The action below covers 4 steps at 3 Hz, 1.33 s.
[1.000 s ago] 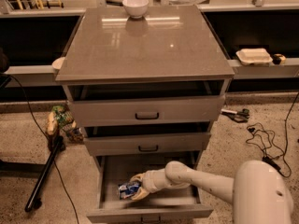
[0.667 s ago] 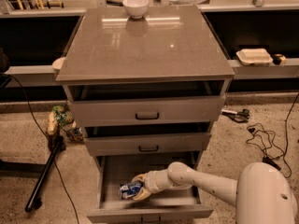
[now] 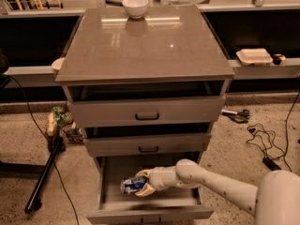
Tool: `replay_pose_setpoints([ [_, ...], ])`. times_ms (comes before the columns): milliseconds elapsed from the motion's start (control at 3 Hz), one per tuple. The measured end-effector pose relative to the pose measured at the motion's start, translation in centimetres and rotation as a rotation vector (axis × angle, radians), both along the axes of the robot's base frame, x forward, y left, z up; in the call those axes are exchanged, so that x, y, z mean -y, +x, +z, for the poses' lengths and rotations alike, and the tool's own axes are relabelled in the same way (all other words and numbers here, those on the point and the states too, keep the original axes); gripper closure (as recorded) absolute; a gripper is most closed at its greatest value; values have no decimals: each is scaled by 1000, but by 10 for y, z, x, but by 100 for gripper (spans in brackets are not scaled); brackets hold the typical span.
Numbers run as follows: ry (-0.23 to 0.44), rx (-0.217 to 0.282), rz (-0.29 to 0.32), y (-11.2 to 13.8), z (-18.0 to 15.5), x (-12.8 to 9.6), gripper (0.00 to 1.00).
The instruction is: Pick pepsi can from bottom drawer and place on counter
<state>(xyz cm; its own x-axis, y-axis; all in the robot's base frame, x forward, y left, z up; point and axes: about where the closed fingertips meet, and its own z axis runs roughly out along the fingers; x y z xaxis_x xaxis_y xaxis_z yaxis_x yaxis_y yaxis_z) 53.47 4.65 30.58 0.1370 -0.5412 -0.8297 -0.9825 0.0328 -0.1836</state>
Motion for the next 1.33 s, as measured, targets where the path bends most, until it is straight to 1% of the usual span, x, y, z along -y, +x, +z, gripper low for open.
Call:
replay_pose_setpoints([
  [333, 8, 10, -9, 2, 57, 13, 100],
  [667, 1, 52, 4, 9, 103, 19, 100],
  [1000, 1, 52, 4, 9, 103, 19, 100],
  [1333, 11, 38, 8, 12, 140, 35, 100],
])
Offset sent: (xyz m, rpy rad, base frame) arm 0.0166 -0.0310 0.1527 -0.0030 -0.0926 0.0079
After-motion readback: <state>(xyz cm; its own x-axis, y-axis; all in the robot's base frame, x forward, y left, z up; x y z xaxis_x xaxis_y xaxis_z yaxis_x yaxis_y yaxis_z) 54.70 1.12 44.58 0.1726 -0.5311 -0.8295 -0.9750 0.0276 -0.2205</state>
